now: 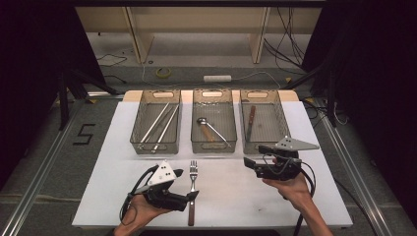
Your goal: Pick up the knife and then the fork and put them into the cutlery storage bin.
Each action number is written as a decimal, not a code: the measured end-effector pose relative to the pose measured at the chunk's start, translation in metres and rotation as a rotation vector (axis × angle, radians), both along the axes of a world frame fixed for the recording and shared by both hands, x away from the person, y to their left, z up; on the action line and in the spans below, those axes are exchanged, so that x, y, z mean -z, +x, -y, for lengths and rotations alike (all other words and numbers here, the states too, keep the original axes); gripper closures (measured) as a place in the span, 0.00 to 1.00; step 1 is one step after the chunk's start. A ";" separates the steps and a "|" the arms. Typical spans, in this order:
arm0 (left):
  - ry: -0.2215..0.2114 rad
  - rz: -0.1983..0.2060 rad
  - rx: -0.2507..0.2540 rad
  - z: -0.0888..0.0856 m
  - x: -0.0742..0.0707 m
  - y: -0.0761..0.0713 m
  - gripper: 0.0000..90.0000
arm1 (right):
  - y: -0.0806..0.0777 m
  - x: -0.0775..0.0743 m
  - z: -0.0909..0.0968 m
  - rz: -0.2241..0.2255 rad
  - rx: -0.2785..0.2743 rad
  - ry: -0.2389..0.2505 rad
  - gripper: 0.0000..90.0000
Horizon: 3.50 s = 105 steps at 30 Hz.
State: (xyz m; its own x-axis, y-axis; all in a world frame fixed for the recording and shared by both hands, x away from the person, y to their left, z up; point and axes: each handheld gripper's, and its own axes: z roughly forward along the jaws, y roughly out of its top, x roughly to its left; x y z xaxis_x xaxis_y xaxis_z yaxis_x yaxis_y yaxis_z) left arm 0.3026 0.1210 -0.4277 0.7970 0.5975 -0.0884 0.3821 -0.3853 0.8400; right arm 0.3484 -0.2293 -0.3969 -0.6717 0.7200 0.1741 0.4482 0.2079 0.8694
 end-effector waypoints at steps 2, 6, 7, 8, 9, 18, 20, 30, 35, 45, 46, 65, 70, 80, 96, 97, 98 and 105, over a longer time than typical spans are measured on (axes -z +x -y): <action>0.003 -0.001 0.002 0.001 0.000 0.000 0.17 | -0.006 0.003 -0.001 0.002 -0.003 0.000 0.29; 0.004 -0.005 0.007 0.003 0.000 -0.001 0.17 | -0.015 0.011 -0.002 -0.009 -0.012 0.007 0.29; 0.005 -0.004 0.012 0.004 0.001 -0.001 0.18 | -0.017 0.013 -0.003 -0.010 -0.018 0.004 0.29; 0.008 -0.008 0.014 0.005 0.001 -0.001 0.18 | -0.019 0.015 -0.004 -0.013 -0.022 -0.005 0.29; 0.010 -0.010 0.017 0.006 0.002 -0.001 0.18 | -0.020 0.017 -0.004 -0.013 -0.024 -0.009 0.29; 0.068 -0.036 0.059 0.016 0.007 -0.003 0.31 | -0.032 0.027 -0.011 -0.035 -0.052 -0.032 0.29; 0.078 -0.046 0.076 0.018 0.008 -0.004 0.38 | -0.034 0.028 -0.013 -0.030 -0.058 -0.048 0.29; 0.159 -0.147 0.154 0.026 0.021 -0.002 0.75 | -0.041 0.029 -0.016 -0.028 -0.073 -0.054 0.30; 0.207 -0.170 0.173 0.030 0.027 -0.001 0.86 | -0.042 0.028 -0.015 -0.026 -0.075 -0.055 0.31; 0.305 -0.217 0.222 0.041 0.039 -0.002 0.96 | -0.045 0.028 -0.016 -0.027 -0.082 -0.055 0.31; 0.308 -0.220 0.221 0.042 0.040 -0.003 0.96 | -0.045 0.028 -0.016 -0.024 -0.082 -0.056 0.31; 0.401 -0.300 0.221 0.031 0.045 0.006 0.98 | -0.047 0.027 -0.016 -0.024 -0.088 -0.058 0.32; 0.424 -0.313 0.201 0.020 0.043 0.011 0.98 | -0.047 0.028 -0.017 -0.027 -0.090 -0.059 0.32; 0.440 -0.314 0.154 0.006 0.040 0.019 0.98 | -0.047 0.027 -0.016 -0.024 -0.094 -0.061 0.32; 0.401 -0.268 0.140 -0.001 0.027 0.022 0.68 | -0.047 0.027 -0.017 -0.025 -0.101 -0.056 0.32; 0.402 -0.262 0.135 -0.002 0.026 0.022 0.62 | -0.047 0.027 -0.017 -0.025 -0.102 -0.056 0.32; 0.398 -0.260 0.129 -0.002 0.025 0.023 0.57 | -0.047 0.027 -0.017 -0.023 -0.103 -0.056 0.32; 0.449 -0.256 0.093 -0.004 0.028 0.026 0.36 | -0.047 0.027 -0.017 -0.024 -0.110 -0.056 0.32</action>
